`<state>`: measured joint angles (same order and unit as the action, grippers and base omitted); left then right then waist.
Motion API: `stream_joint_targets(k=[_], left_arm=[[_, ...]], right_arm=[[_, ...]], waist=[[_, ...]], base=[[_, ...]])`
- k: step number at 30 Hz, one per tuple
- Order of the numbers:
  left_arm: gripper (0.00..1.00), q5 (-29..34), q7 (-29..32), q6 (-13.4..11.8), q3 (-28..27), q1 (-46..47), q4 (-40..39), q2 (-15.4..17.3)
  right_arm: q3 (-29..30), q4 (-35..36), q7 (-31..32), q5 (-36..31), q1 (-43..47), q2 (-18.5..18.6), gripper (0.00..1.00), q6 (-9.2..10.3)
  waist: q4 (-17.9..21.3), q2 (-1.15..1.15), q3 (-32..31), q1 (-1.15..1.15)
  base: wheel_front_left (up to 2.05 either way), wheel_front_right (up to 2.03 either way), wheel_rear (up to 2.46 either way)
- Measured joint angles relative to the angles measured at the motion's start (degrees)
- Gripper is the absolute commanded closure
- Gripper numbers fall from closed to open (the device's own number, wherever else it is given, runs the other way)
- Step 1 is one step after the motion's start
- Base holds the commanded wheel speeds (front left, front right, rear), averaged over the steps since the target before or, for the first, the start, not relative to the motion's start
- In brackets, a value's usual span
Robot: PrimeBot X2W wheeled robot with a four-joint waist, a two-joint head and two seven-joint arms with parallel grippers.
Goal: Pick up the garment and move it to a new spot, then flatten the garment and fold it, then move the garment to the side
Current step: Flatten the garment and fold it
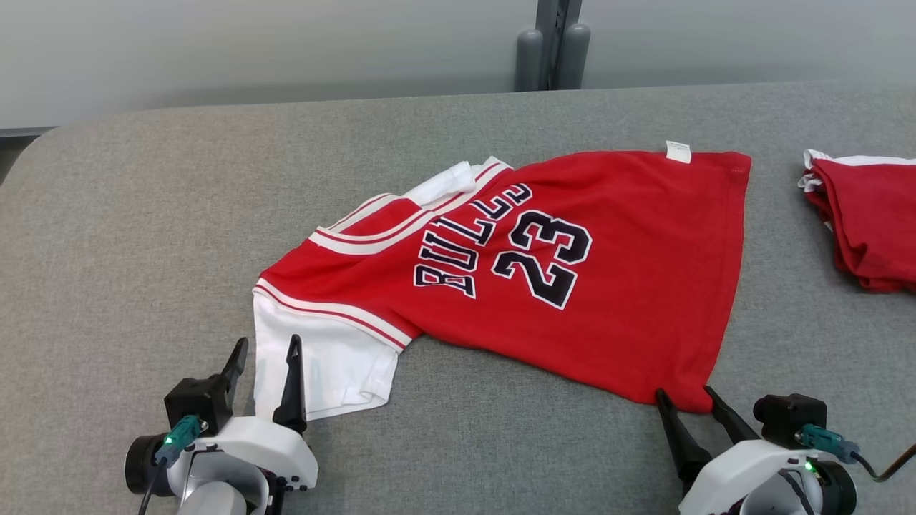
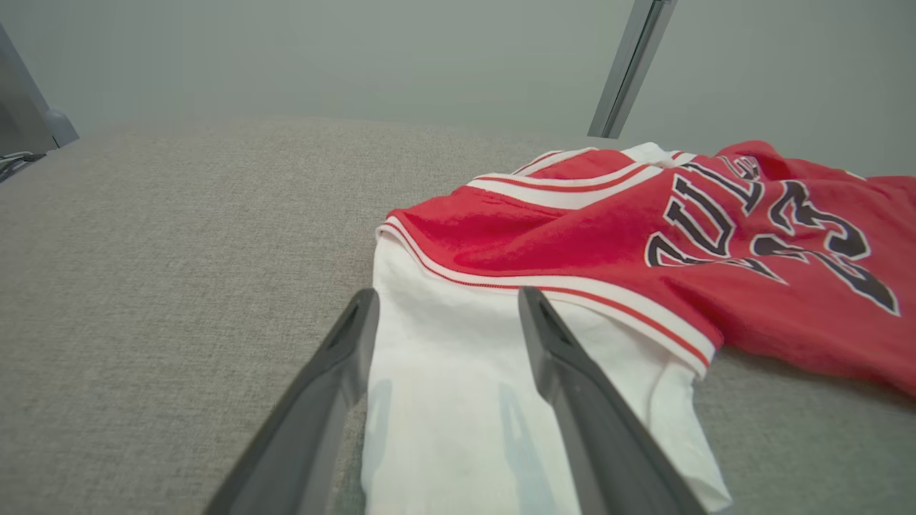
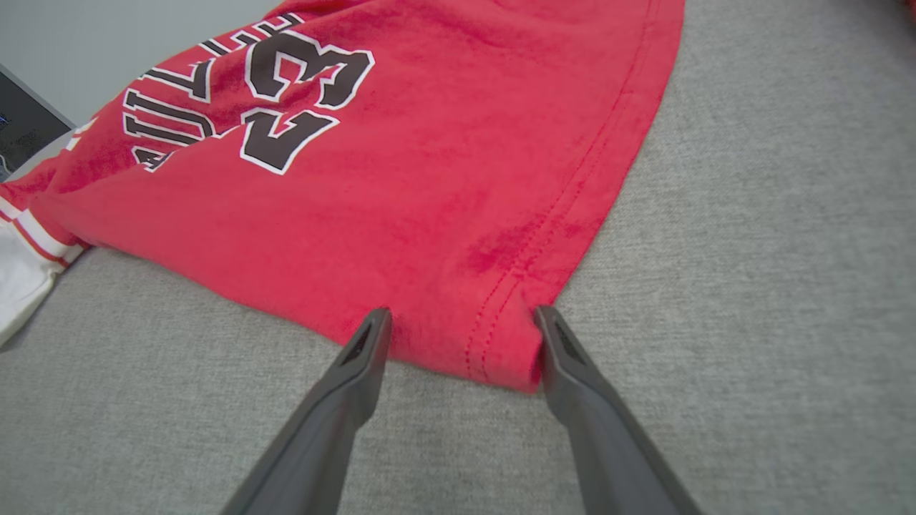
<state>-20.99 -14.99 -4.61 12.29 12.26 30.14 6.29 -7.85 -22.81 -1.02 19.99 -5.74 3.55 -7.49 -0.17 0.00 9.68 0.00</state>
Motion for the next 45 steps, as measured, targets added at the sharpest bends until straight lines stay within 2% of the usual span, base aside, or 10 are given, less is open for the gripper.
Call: stream_joint_targets(k=[8, 9, 10, 12, 16, 32, 45], left_arm=[[0.00, 0.4, 0.0, 0.0, -0.3, 0.0, -0.4, -0.3], [0.00, 0.4, 0.0, 0.0, -0.4, 0.0, -0.4, -0.3], [0.00, 0.4, 0.0, 0.1, -0.5, 0.0, -0.5, -0.3], [0.00, 0.4, 0.0, 0.1, -0.7, 0.0, -0.5, -0.3], [0.00, 0.5, 0.0, 0.1, -1.0, -0.1, -0.5, -0.5], [0.00, 1.0, 0.0, 0.5, -1.9, 0.0, -0.5, -1.2], [0.00, 1.7, 0.0, 1.1, -1.8, 0.9, 0.0, -1.8]], right_arm=[[0.2, -1.9, 0.1, 0.6, -1.4, 0.0, 0.00, 0.00], [0.3, -2.1, 0.0, 0.7, -1.6, 0.0, 0.13, 0.00], [0.4, -2.3, -0.1, 0.8, -1.8, 0.0, 0.36, 0.00], [0.6, -2.5, -0.5, 0.7, -2.1, 0.1, 0.65, 0.00], [1.1, -3.6, -0.8, 0.7, -2.6, 0.4, 1.00, 0.00], [3.2, -8.2, -1.5, 0.5, -11.4, 3.3, 1.00, 0.00], [2.7, -19.6, -1.5, 0.3, -22.9, 5.8, 1.00, 0.00]], waist=[[-0.7, 0.00, 0.1, 0.00], [-0.8, 0.00, 0.1, 0.00], [-0.9, 0.00, 0.2, 0.00], [-1.0, 0.00, 0.2, 0.00], [-1.1, 0.00, 0.3, 0.00], [-1.7, 0.00, 1.0, 0.00], [-2.8, 0.00, 2.2, 0.00]], base=[[0.00, 0.00, 0.00], [0.00, 0.00, 0.00], [0.00, 0.00, 0.00], [0.00, 0.00, 0.00], [0.00, 0.00, 0.00], [0.00, 0.00, 0.00], [0.00, 0.00, 0.00]])
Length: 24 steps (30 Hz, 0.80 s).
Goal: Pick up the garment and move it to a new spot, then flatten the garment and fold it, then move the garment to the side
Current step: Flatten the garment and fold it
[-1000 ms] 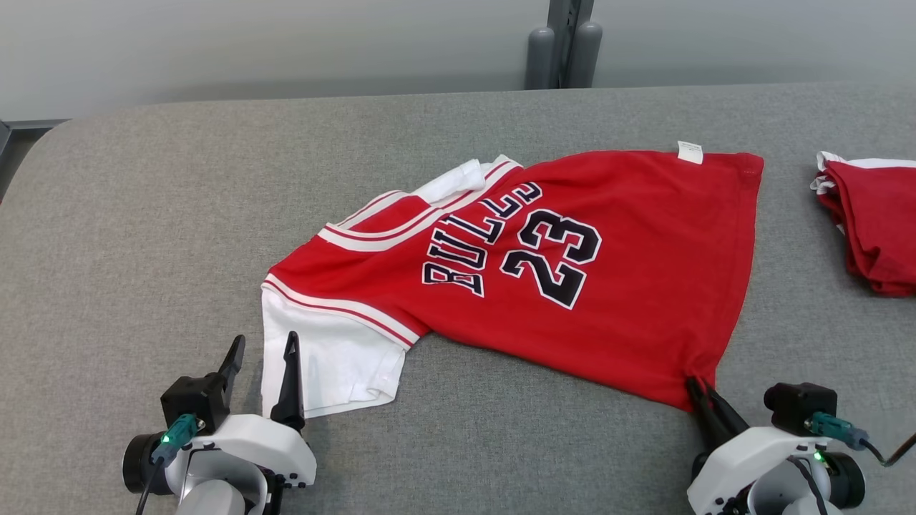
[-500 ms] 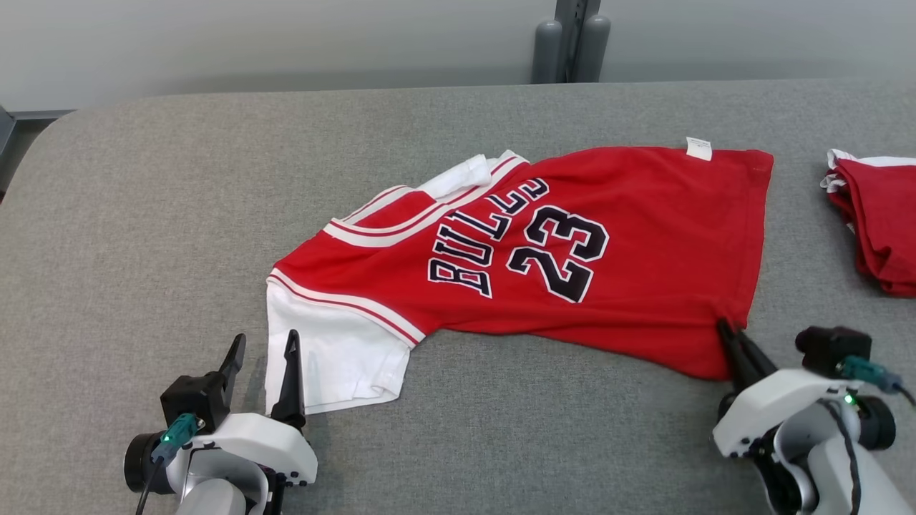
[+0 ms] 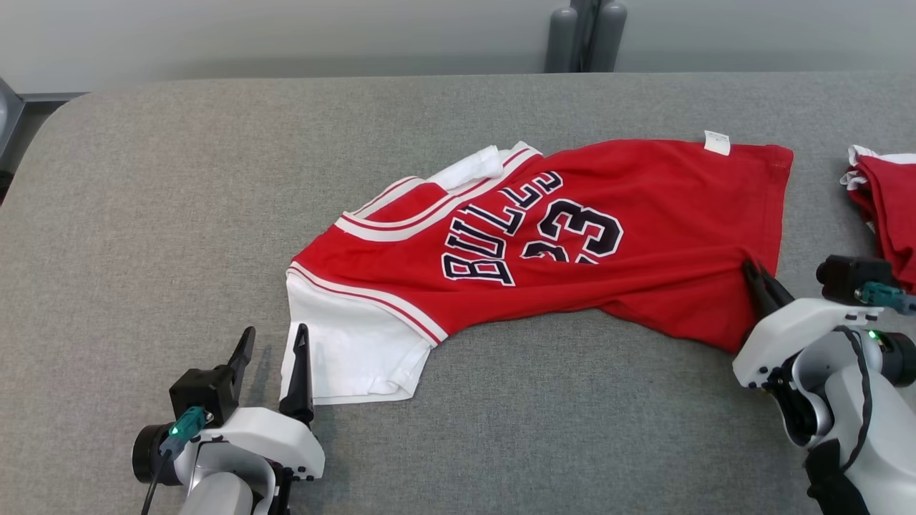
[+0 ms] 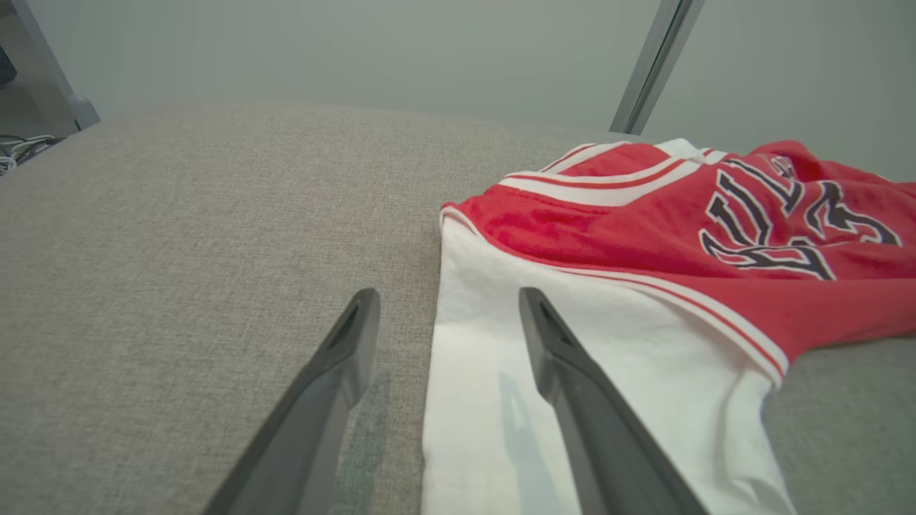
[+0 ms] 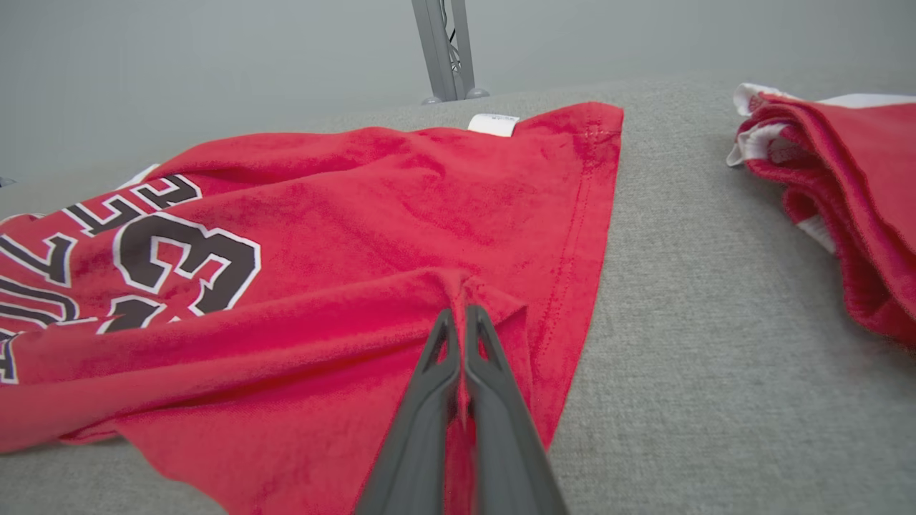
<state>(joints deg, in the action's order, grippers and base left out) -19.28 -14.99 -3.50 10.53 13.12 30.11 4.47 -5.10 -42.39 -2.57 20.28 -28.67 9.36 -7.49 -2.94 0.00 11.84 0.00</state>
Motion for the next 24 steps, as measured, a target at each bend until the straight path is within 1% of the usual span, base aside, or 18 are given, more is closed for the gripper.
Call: stream_joint_targets(k=[6, 7, 8, 9, 10, 15, 18, 21, 24], left_arm=[[0.00, 0.2, 0.0, 0.4, 0.1, 0.3, 0.3, -0.2], [0.00, 0.2, 0.0, 0.4, 0.2, 0.4, 0.3, -0.3], [0.00, 0.4, 0.0, 0.4, 0.4, 0.4, 0.4, -0.3], [0.00, 0.5, 0.0, 0.5, 0.5, 0.5, 0.5, -0.4], [0.00, 0.6, 0.0, 0.5, 0.7, 0.7, 0.5, -0.5], [0.00, 0.6, 0.0, 0.8, 1.1, 0.8, 0.6, -0.9], [0.00, 0.6, 0.0, 0.9, 1.4, 0.5, 0.1, -1.0], [0.00, 0.9, 0.0, 1.0, 1.5, 0.0, -0.6, -1.2], [0.00, 1.0, 0.0, 1.1, 1.9, -0.4, -1.3, -1.3]], right_arm=[[-1.7, -5.9, -1.6, 0.6, -5.6, 0.7, 1.00, 0.00], [-2.2, -6.9, -1.8, 0.6, -6.4, 0.8, 0.83, 0.00], [-2.7, -7.9, -2.1, 0.6, -7.1, 0.9, 0.50, 0.00], [-3.1, -8.7, -2.3, 0.6, -7.5, 0.9, 0.10, 0.00], [-3.5, -9.5, -2.7, 0.8, -7.9, 0.9, 0.00, 0.00], [-5.6, -11.0, -5.1, 2.9, -8.3, 1.7, 0.00, 0.00], [-5.7, -10.1, -9.2, 4.9, -6.5, 3.4, 0.00, 0.00], [-4.3, -7.9, -11.3, 5.7, -4.1, 4.5, 0.00, 0.00], [-1.6, -5.0, -12.2, 6.2, -0.4, 5.0, 0.00, 0.00]], waist=[[0.1, 0.00, 0.5, 0.00], [0.2, 0.00, 0.5, 0.00], [0.2, 0.00, 0.4, 0.00], [0.2, 0.00, 0.4, 0.00], [0.2, 0.00, 0.4, 0.00], [0.3, 0.00, -0.2, 0.00], [0.6, 0.00, -0.9, 0.00], [1.1, 0.00, -1.4, 0.00], [1.6, 0.00, -2.0, 0.00]], base=[[0.00, 0.00, 0.00], [0.00, 0.00, 0.00], [0.00, 0.00, 0.00], [0.00, 0.00, 0.00], [0.00, 0.00, 0.00], [0.00, 0.00, 0.00], [0.00, 0.00, 0.00], [0.00, 0.00, 0.00], [0.00, 0.00, 0.00]])
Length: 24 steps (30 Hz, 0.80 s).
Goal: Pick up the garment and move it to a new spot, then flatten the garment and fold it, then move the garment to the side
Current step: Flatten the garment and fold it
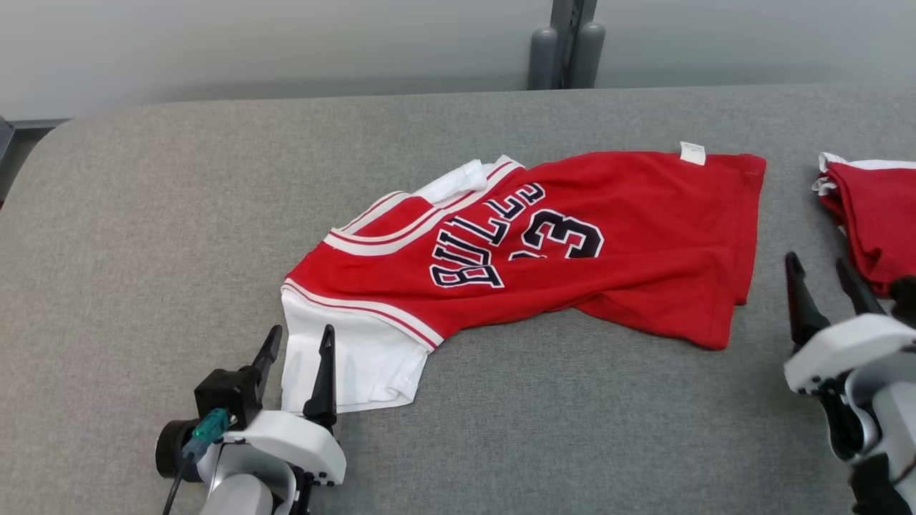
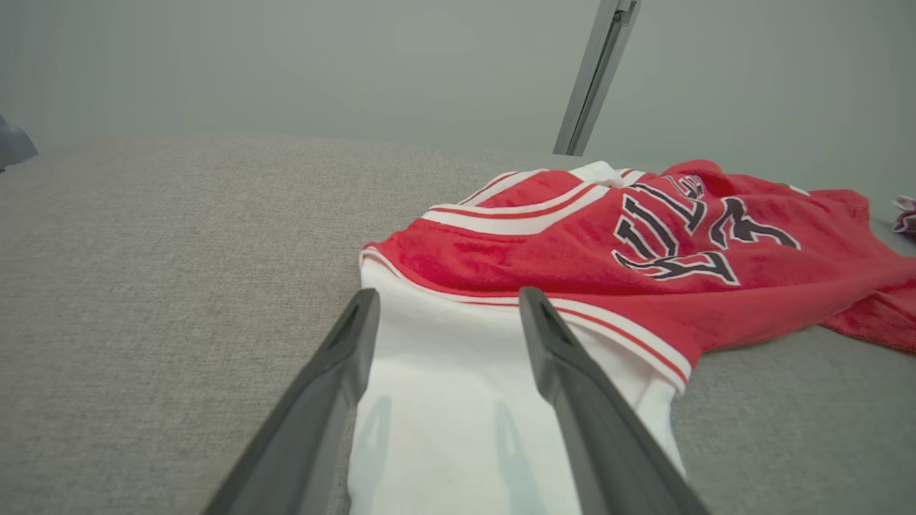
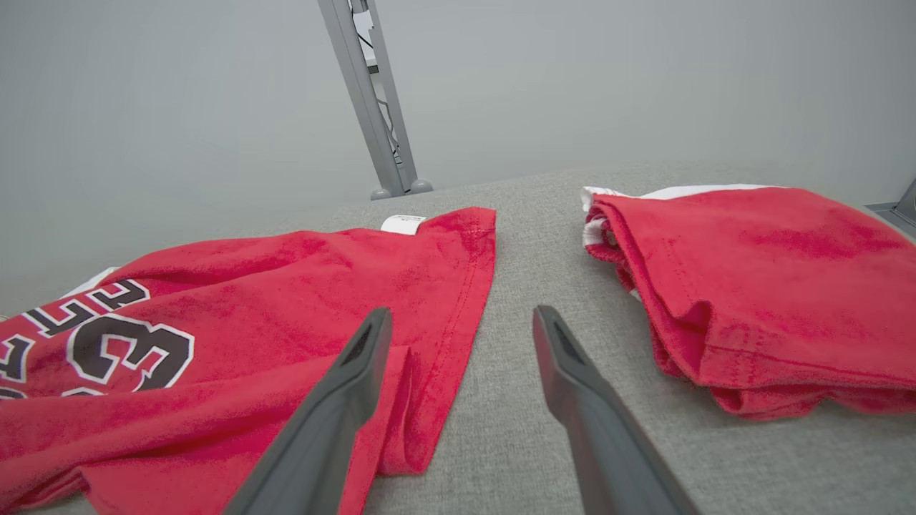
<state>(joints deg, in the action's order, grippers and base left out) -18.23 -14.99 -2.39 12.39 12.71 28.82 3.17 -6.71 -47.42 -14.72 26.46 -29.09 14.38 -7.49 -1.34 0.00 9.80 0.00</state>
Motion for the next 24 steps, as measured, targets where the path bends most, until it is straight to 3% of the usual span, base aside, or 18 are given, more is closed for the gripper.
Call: stream_joint_targets(k=[5, 10, 24], left_arm=[[0.00, 0.0, 0.0, 0.0, 0.7, -1.5, -0.9, -0.2], [0.00, -0.3, 0.0, 0.0, 1.4, -2.8, -1.1, -0.3], [0.00, -1.0, 0.0, 0.0, 2.5, -5.1, -2.1, -0.3]], right_arm=[[5.2, 6.6, -0.2, -1.8, 7.3, -0.5, 0.00, 0.00], [8.2, 12.6, -0.2, -4.8, 14.5, -3.8, 0.00, 0.00], [8.6, 22.7, -0.3, -9.9, 22.2, -9.4, 0.00, 0.00]], waist=[[0.9, 0.00, -1.1, 0.00], [1.7, 0.00, -2.2, 0.00], [1.2, 0.00, -5.5, 0.00]], base=[[0.00, 0.00, 0.00], [0.00, 0.00, 0.00], [0.00, 0.00, 0.00]])
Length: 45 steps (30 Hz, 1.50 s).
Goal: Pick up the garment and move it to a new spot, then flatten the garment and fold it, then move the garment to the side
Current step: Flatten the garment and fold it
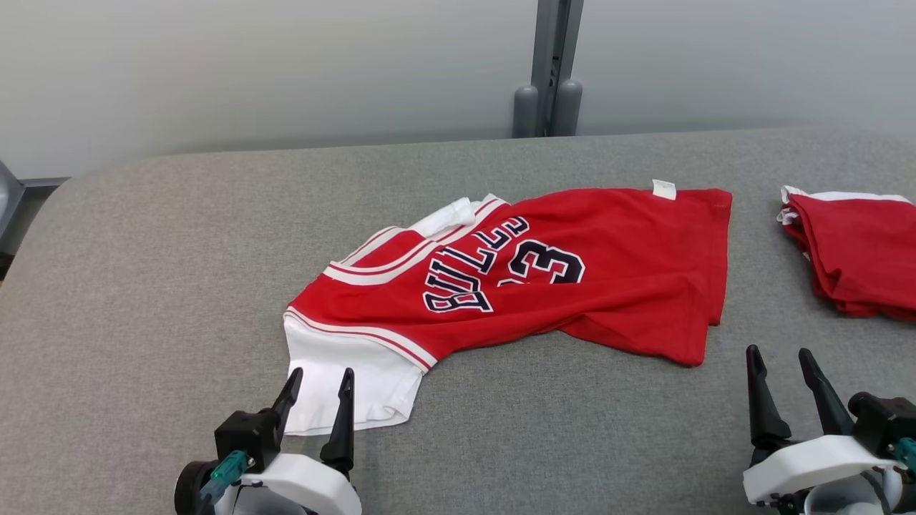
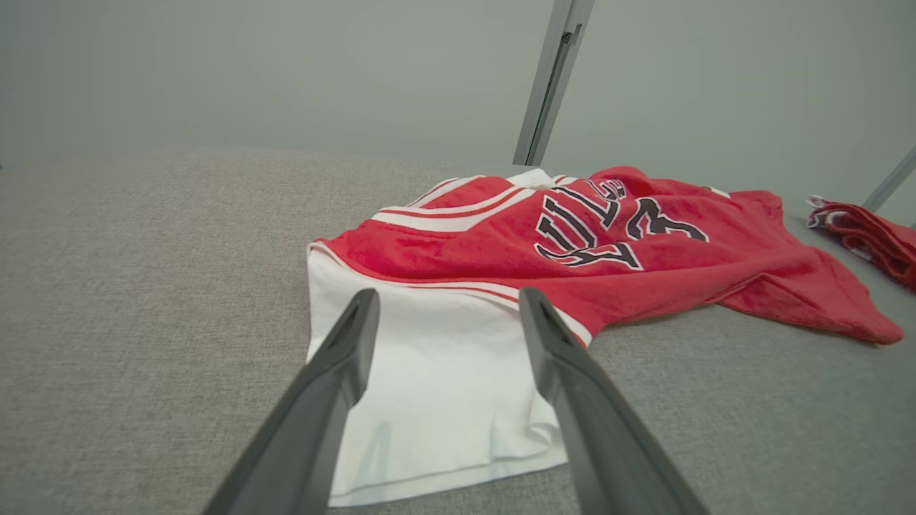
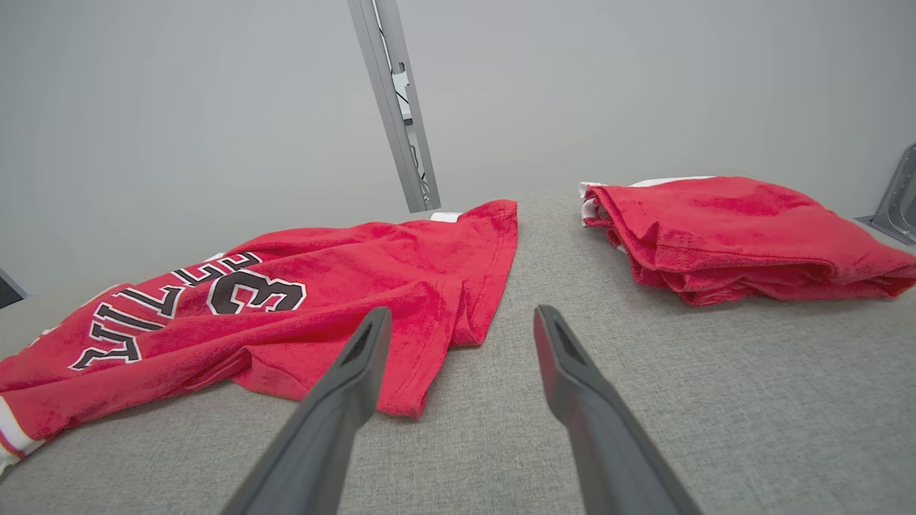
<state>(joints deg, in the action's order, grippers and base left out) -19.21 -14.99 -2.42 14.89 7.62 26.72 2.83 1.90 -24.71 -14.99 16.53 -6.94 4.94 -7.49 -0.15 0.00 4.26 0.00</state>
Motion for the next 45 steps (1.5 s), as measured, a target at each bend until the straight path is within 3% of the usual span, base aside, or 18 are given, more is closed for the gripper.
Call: stream_joint_targets(k=[12, 45], left_arm=[[0.00, -0.6, 0.0, -0.7, -0.5, -3.8, -2.7, 0.0], [0.00, -0.1, 0.0, -1.4, -1.3, -4.6, -6.1, 0.0]], right_arm=[[-0.6, 5.4, 0.1, -2.0, 3.4, -1.8, 0.00, 0.00], [-3.7, 6.8, 0.7, -1.5, 3.3, -2.1, 0.00, 0.00]], waist=[[-1.4, 0.00, -3.4, 0.00], [-2.0, 0.00, -4.7, 0.00]], base=[[0.00, 0.00, 0.00], [0.00, 0.00, 0.00]])
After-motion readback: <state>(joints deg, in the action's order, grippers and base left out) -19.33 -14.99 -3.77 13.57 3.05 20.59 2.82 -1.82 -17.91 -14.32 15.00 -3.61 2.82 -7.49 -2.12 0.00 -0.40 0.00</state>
